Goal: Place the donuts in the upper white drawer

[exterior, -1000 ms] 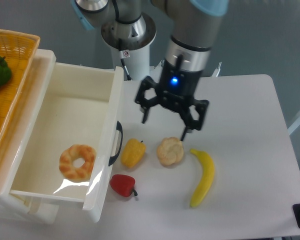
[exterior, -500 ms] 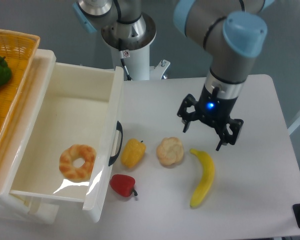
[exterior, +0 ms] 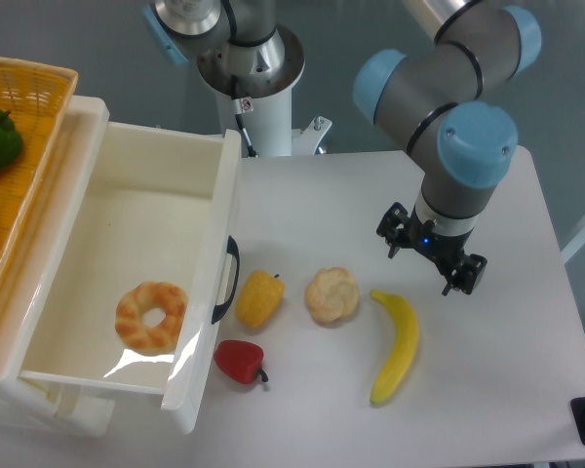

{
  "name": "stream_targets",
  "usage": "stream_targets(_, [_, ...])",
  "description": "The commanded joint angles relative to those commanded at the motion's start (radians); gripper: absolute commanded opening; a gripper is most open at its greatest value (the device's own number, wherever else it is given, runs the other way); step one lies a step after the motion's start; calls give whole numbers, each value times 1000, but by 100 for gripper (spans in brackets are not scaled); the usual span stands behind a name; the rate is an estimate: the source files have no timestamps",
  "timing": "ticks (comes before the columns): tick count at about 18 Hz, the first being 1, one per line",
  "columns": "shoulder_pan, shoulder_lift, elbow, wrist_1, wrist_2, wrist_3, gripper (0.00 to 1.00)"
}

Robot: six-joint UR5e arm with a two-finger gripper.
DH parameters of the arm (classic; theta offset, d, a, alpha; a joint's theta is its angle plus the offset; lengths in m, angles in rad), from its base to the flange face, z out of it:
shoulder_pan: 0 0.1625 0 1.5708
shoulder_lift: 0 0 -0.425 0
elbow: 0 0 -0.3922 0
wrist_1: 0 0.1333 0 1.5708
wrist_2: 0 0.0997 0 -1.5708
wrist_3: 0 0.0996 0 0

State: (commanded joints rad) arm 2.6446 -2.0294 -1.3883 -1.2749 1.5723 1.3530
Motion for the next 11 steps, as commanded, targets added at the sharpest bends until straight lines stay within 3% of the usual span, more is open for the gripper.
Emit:
stream_targets(3, [-2,-17,6,22,3,26,100])
stream_targets(6, [5,-18,8,23,-6,164,100])
stream_targets(11, [6,-22,8,23,-3,183,100])
